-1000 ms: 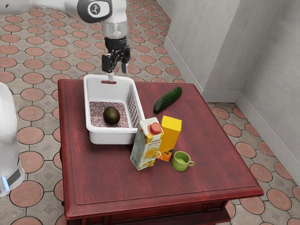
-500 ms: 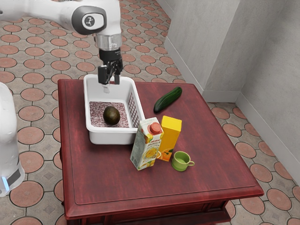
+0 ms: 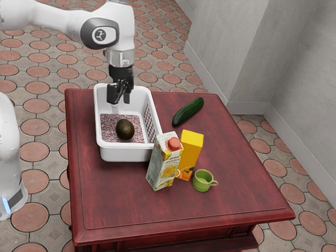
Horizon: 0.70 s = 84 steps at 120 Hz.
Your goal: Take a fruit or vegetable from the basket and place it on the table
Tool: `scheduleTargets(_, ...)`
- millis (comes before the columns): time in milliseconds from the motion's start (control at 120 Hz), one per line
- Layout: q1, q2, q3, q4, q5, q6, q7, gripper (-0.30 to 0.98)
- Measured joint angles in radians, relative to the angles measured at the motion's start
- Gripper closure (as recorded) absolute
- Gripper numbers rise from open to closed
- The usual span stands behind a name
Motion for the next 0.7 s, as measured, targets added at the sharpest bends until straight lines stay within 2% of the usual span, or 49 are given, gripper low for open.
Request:
scheduleTargets(433,-0.015,0.08,0.001,-0.015,-0.004,0.045,0.01,0.0)
scheduleTargets(700,-0.024,0.082,-0.005,-0.049,-0.008,0.083,0.013,0.0)
